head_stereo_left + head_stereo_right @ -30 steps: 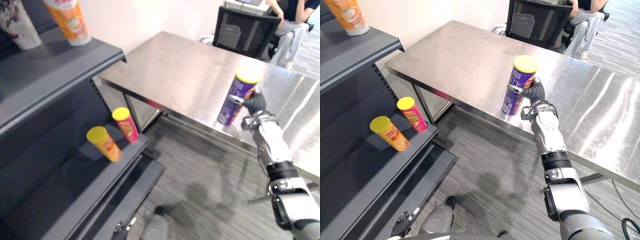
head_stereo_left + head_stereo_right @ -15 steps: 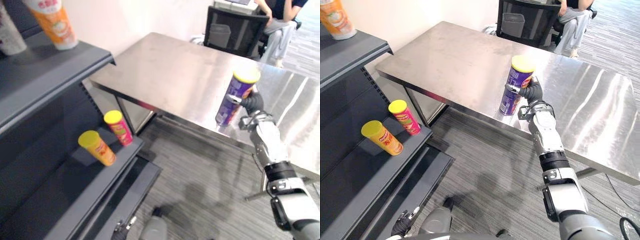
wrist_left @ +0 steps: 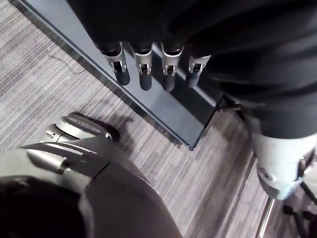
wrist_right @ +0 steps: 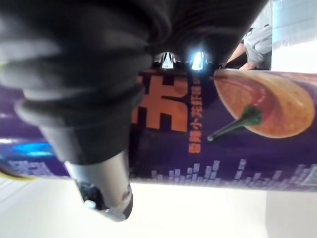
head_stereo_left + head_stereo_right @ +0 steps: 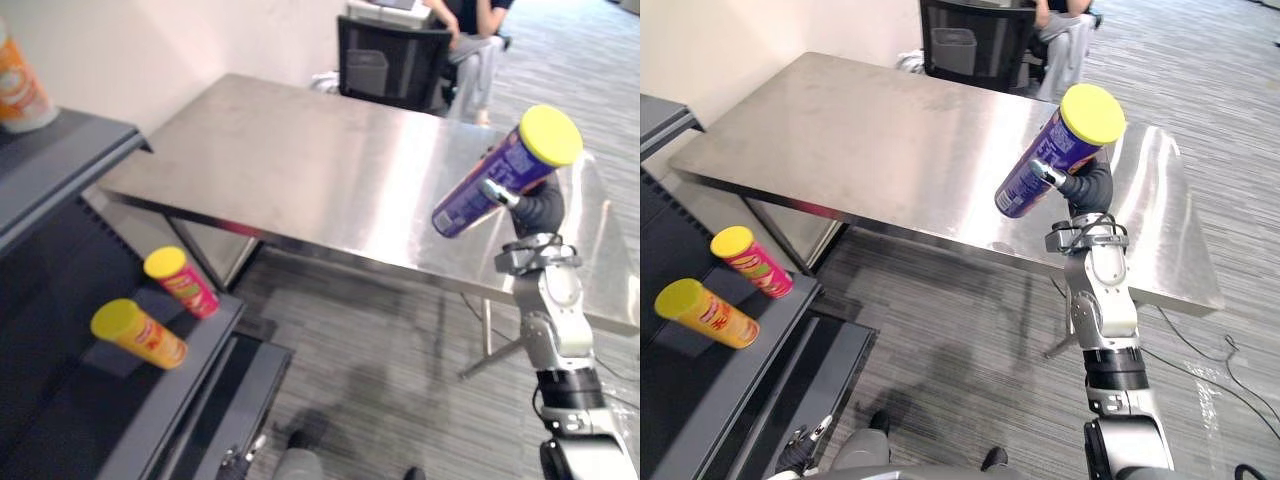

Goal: Put the gum and the chips on the shelf.

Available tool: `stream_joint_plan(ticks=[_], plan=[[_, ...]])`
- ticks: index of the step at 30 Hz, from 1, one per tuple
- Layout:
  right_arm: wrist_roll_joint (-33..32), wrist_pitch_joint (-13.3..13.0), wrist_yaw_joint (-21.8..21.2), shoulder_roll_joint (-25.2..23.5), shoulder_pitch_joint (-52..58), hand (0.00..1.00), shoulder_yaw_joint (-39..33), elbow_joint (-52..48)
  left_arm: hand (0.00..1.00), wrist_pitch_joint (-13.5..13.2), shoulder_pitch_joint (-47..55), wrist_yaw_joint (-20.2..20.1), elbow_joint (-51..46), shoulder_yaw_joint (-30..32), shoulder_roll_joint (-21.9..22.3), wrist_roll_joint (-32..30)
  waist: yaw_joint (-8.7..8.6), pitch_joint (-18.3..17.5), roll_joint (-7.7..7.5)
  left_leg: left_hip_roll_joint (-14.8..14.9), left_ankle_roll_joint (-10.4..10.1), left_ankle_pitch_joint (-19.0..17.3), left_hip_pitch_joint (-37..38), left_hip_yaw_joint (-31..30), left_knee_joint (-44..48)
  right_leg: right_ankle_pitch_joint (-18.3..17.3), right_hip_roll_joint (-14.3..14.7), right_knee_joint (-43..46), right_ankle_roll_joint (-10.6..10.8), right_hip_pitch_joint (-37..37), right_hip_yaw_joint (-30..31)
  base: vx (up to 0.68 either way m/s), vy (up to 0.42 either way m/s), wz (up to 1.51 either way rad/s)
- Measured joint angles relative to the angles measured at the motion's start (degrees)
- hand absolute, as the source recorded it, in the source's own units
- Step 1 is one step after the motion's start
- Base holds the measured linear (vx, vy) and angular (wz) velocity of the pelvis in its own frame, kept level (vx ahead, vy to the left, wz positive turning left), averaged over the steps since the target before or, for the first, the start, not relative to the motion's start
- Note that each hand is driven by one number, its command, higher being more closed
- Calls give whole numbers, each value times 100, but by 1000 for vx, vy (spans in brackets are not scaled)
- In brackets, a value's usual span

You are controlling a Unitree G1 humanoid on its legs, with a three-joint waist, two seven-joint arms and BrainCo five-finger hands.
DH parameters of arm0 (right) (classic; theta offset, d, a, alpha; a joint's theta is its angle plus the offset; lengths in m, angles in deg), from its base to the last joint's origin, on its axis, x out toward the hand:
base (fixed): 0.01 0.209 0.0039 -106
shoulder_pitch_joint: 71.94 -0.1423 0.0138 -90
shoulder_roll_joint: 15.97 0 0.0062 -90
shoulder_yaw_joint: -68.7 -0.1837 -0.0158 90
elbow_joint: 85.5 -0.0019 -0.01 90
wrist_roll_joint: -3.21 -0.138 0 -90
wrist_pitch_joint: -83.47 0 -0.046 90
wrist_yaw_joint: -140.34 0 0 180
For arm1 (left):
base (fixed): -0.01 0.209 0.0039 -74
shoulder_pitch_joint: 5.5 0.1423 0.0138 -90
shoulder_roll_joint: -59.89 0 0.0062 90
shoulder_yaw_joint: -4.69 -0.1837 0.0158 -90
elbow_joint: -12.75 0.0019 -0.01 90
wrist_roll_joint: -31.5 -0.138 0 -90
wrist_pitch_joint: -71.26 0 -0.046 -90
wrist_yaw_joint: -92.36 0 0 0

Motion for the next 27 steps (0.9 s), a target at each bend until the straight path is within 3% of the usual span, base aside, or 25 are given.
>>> stream_joint_plan(ticks=[9,13,20,24,27], plan=[[-267,0,-396,13,885,100,-287,-721,0,3,34,47,212,109,-19,-37,-310,-218,2,23,-40,-31,103,240,-61,192,52,-249,-12,-6,264,-2,5,-16],[-270,0,-407,14,1159,100,-311,-922,0,3,58,54,215,107,-16,-37,-350,-255,22,27,-32,-72,193,368,-56,198,50,-245,-10,-22,393,18,7,-16],[-269,-36,-492,19,1490,100,-406,-1048,0,2,106,53,279,102,-17,-37,-537,-284,99,59,-9,-365,91,446,396,183,37,-117,-7,-37,493,12,15,-9],[-268,-60,-481,19,1588,100,-473,-1053,0,-1,105,47,403,94,13,-34,-637,-138,245,122,35,-749,-195,289,1159,-148,-30,531,41,-189,464,-35,56,12],[-250,-171,-480,19,1557,100,-446,-1063,0,-25,-26,56,424,104,19,12,-632,255,304,98,66,-959,-441,144,1733,-671,-223,1489,0,-534,458,-114,22,23]])
